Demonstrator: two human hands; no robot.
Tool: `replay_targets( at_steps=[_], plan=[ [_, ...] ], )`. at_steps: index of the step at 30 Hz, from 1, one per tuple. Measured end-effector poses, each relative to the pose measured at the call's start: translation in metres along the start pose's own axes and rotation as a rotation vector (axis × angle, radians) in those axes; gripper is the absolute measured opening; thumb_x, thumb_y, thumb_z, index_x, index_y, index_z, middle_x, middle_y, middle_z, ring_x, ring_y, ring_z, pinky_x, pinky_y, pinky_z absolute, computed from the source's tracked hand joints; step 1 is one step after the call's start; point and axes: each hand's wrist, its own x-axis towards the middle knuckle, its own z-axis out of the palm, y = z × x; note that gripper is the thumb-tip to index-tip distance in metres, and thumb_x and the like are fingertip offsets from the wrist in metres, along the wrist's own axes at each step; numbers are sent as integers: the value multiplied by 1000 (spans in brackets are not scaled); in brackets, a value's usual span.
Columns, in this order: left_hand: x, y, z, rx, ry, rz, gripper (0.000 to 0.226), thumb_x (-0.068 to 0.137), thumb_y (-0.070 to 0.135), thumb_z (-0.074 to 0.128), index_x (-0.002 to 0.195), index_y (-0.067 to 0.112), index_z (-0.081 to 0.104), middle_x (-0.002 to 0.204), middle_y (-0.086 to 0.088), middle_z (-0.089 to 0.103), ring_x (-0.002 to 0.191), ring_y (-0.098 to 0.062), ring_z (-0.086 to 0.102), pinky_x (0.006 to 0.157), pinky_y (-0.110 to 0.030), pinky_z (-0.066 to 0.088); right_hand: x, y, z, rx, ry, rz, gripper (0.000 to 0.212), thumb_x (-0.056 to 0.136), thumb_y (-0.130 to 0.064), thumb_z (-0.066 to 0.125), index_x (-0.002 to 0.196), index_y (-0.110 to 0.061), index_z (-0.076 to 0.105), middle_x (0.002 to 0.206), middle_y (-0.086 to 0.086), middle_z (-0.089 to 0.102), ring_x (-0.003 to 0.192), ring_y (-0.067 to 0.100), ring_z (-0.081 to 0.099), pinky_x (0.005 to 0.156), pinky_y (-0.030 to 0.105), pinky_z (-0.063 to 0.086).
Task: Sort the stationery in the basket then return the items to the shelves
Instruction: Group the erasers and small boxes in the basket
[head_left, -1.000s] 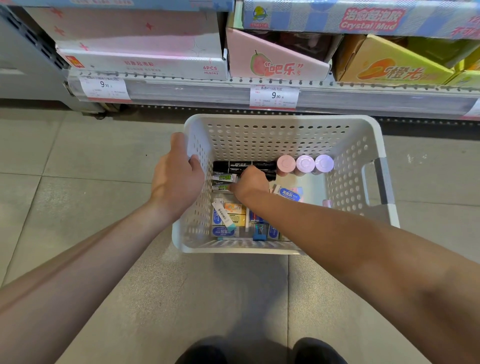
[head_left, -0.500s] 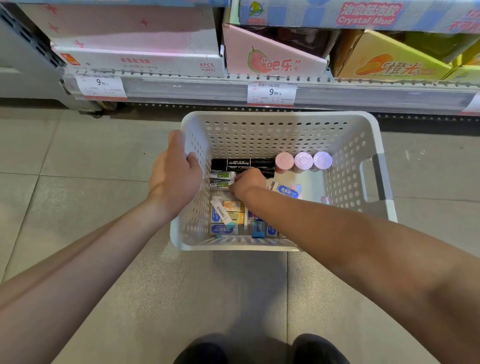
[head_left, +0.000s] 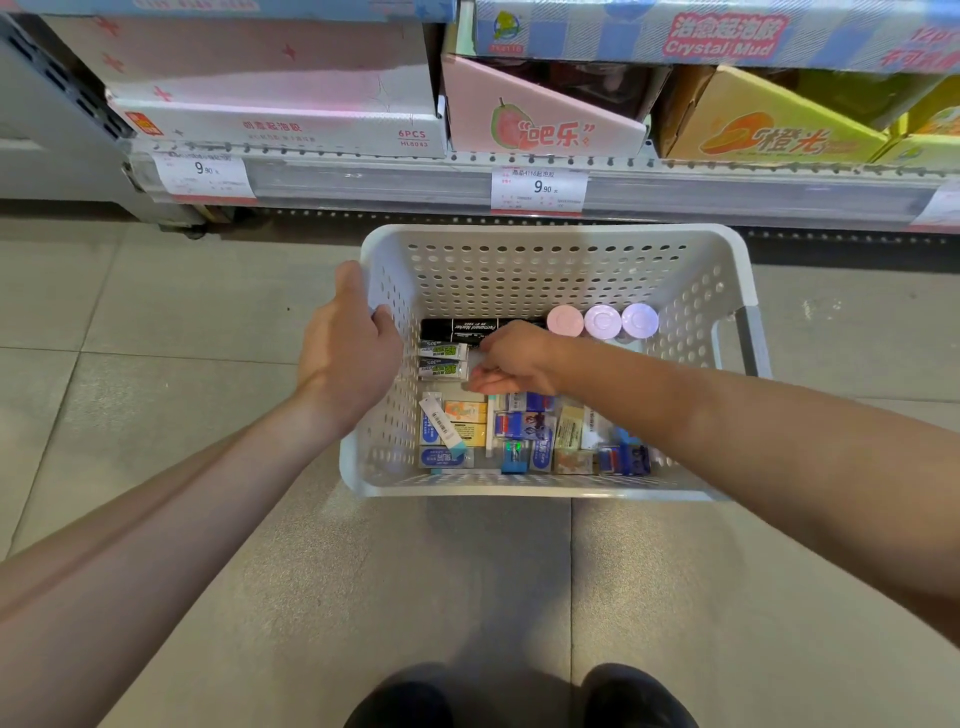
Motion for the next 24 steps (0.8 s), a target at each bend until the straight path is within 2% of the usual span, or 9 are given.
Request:
replay_targets(
  at_steps=[3,5,7,8,10,12,18,21,24],
  plan=[
    [0,1,1,-2,3,-19,21,99,12,37,119,5,34,67,-3,41,54,-22,45,51,-38,42,-17,-4,-15,-145,-59,-78,37,95,8,41,132,2,44,89,11,58,86,26,67,58,21,57],
    [0,0,1,-3,8,-16,20,99,12,37,118,5,34,66,-4,41,54,-23,44,52,-38,42,-24,-4,-23,-350,-29,-157,30,93,5,48,122,3,54,84,6,60,67,13,63,53,16,54],
    [0,-1,1,6,2,-13,14,99,12,37,112,7,33,65,-5,41,53,-25,44,50,-40,44,-27,-2,-29,-620,37,-263,24,92,2,52,115,3,61,80,4,62,63,10,59,52,11,50],
    [0,-1,0,5,-1,-15,11,99,12,36,108,9,31,65,-6,42,54,-27,45,49,-44,46,-27,1,-30,-779,66,-326,24,91,1,53,112,1,64,85,7,66,68,12,60,56,11,49],
    [0,-1,0,2,-8,-20,9,99,13,36,105,11,30,65,-8,44,54,-28,47,50,-52,50,-25,7,-31,-1083,94,-411,25,88,-3,55,109,-4,68,106,8,69,91,17,63,76,18,50],
    [1,-1,-1,2,-12,-27,9,99,13,36,106,11,31,65,-8,45,54,-28,48,51,-55,50,-22,15,-28,-1242,96,-432,27,88,-8,55,113,-7,66,116,8,66,105,20,61,89,26,48],
    [1,-2,1,7,0,-25,8,99,12,37,102,12,29,66,-10,45,54,-30,48,50,-55,50,-11,29,-13,-1392,99,-475,38,89,-22,60,125,-9,56,124,10,57,112,25,55,88,31,46],
    [1,-2,0,-2,-6,-25,9,99,12,37,102,12,29,65,-10,44,54,-30,47,49,-56,50,-7,33,-3,-1479,121,-517,42,88,-34,59,125,-12,57,122,11,54,113,27,53,90,35,48],
    [1,-2,0,3,-11,-19,10,99,12,37,101,14,28,64,-8,44,53,-27,45,49,-54,50,-6,32,8,-1571,144,-588,43,87,-38,59,125,-17,58,120,9,52,115,27,49,92,35,41]
  ],
)
